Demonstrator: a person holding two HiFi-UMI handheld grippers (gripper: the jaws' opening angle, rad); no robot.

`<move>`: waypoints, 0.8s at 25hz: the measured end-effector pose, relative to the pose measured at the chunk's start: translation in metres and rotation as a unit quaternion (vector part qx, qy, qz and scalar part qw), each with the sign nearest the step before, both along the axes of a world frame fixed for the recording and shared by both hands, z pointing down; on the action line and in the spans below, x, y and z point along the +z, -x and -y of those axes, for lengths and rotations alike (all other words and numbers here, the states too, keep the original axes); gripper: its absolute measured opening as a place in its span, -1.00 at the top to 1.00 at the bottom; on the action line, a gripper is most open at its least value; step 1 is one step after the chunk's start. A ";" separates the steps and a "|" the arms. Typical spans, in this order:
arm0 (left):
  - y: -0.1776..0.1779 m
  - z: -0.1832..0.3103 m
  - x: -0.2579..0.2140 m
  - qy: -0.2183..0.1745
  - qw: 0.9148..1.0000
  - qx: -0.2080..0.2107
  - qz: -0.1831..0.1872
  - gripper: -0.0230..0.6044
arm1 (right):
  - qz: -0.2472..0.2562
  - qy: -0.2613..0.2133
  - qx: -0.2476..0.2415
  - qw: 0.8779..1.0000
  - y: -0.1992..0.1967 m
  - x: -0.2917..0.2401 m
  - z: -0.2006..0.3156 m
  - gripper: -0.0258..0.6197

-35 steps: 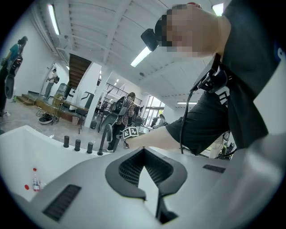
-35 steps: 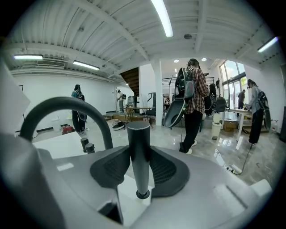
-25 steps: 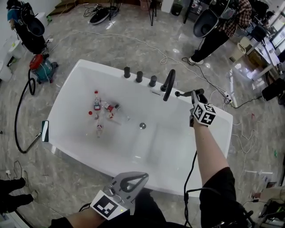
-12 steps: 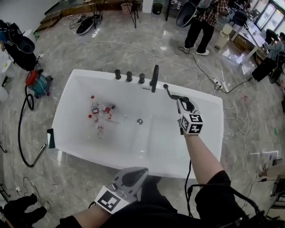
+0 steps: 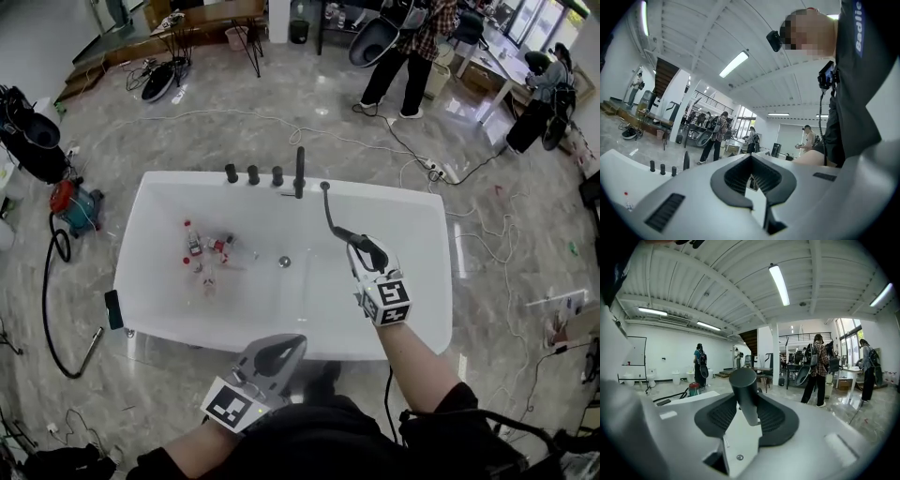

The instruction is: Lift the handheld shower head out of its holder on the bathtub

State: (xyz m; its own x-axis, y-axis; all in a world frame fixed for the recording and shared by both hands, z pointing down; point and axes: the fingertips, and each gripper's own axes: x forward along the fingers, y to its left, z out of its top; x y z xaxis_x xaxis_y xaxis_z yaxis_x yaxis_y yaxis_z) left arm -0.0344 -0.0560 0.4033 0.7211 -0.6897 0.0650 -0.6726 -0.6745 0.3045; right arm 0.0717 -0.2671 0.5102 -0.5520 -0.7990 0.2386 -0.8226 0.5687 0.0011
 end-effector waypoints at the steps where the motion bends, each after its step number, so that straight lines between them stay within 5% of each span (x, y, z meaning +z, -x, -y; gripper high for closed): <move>1: -0.002 0.001 -0.005 -0.005 1.000 0.001 -0.001 0.93 | 0.002 0.001 0.000 1.000 -0.001 -0.005 -0.011 0.51; 20: -0.061 0.008 -0.029 -0.031 0.998 0.062 0.007 0.93 | 0.041 -0.022 -0.027 0.999 -0.019 -0.088 -0.162 0.51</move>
State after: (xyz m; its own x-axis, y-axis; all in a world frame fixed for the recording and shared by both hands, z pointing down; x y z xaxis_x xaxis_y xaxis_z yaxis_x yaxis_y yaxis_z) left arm 0.0268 -0.0644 0.3744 0.8010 -0.5977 0.0357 -0.5861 -0.7705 0.2506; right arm 0.0905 -0.1051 0.4222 -0.6106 -0.7763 0.1569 -0.7892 0.6128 -0.0397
